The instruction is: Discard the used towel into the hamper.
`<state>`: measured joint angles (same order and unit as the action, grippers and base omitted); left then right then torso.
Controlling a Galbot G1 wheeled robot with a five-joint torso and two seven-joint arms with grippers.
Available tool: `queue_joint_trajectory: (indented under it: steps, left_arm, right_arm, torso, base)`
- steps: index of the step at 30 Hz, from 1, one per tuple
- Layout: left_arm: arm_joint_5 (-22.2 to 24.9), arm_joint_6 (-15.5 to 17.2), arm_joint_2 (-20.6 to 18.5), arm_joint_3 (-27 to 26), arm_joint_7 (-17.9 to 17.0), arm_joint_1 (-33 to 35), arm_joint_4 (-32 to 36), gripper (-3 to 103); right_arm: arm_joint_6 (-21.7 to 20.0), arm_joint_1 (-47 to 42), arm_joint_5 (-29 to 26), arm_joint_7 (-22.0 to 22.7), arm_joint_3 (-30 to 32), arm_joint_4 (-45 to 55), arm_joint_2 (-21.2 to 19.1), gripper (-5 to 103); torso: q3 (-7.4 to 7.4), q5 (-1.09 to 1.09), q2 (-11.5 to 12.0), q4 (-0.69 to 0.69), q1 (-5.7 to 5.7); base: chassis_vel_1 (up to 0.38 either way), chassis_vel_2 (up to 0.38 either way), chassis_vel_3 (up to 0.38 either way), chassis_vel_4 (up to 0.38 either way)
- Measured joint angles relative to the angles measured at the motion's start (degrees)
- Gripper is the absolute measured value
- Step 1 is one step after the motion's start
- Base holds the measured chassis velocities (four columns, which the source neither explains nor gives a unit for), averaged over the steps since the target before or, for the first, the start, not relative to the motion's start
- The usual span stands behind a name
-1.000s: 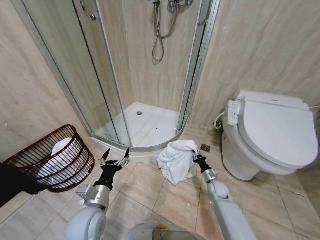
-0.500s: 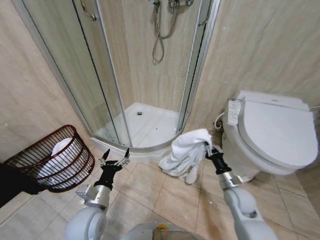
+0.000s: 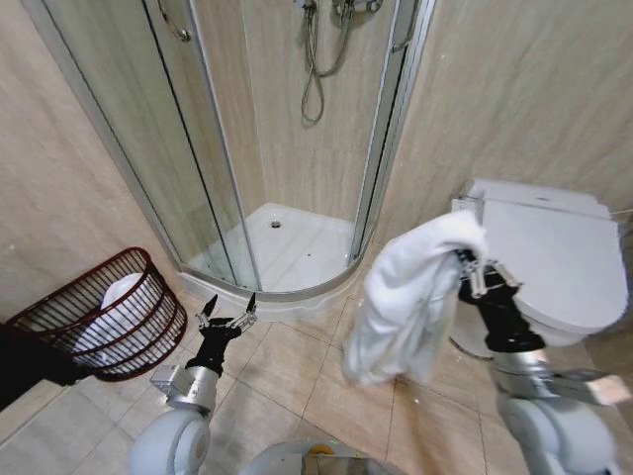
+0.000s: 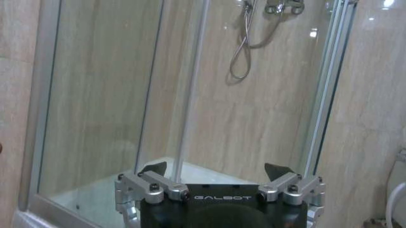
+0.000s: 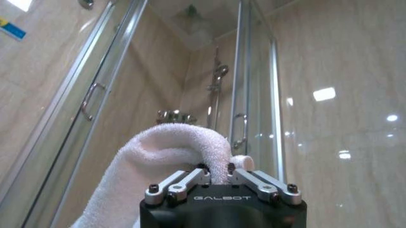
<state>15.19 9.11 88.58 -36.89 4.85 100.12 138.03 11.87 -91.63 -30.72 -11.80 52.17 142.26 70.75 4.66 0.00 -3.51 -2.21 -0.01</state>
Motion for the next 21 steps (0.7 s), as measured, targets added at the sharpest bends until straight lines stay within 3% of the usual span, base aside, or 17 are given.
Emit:
queue_joint_trajectory:
  steps: [9, 12, 21]
  left_arm:
    - [0.00, 0.00, 0.00, 0.00, 0.00, 0.00, 0.00, 100]
    - [0.00, 0.00, 0.00, 0.00, 0.00, 0.00, 0.00, 100]
    - [0.00, 0.00, 0.00, 0.00, 0.00, 0.00, 0.00, 100]
  right_arm:
    - [-0.27, 1.03, -4.43, 3.88, 4.53, 1.64, -0.08, 7]
    - [-0.19, 2.41, -4.57, 7.22, 5.27, 1.58, -0.24, 7]
    - [-0.75, 4.05, -6.96, 9.13, 8.65, 1.28, -1.88, 7]
  torso:
    - [0.00, 0.01, 0.00, 0.00, 0.00]
    - [0.01, 0.01, -0.01, 0.00, 0.00]
    - [0.74, 0.01, -0.94, 0.00, 0.07]
  base:
    - [0.000, 0.000, 0.000, 0.000]
    - [0.000, 0.000, 0.000, 0.000]
    - [0.000, 0.000, 0.000, 0.000]
